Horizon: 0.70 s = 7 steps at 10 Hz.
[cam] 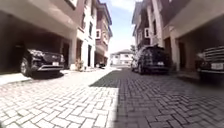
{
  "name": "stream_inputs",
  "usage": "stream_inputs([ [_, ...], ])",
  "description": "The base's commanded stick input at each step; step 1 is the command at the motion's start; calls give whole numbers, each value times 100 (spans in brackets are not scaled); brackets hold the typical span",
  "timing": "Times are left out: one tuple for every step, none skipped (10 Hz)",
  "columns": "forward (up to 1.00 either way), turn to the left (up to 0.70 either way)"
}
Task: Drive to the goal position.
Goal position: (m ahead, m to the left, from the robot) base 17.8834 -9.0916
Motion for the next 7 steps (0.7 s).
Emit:
stream_inputs([
  [50, 0],
  [50, 0],
  [50, 0],
  [50, 0],
  [50, 0],
  [50, 0],
  [50, 0],
])
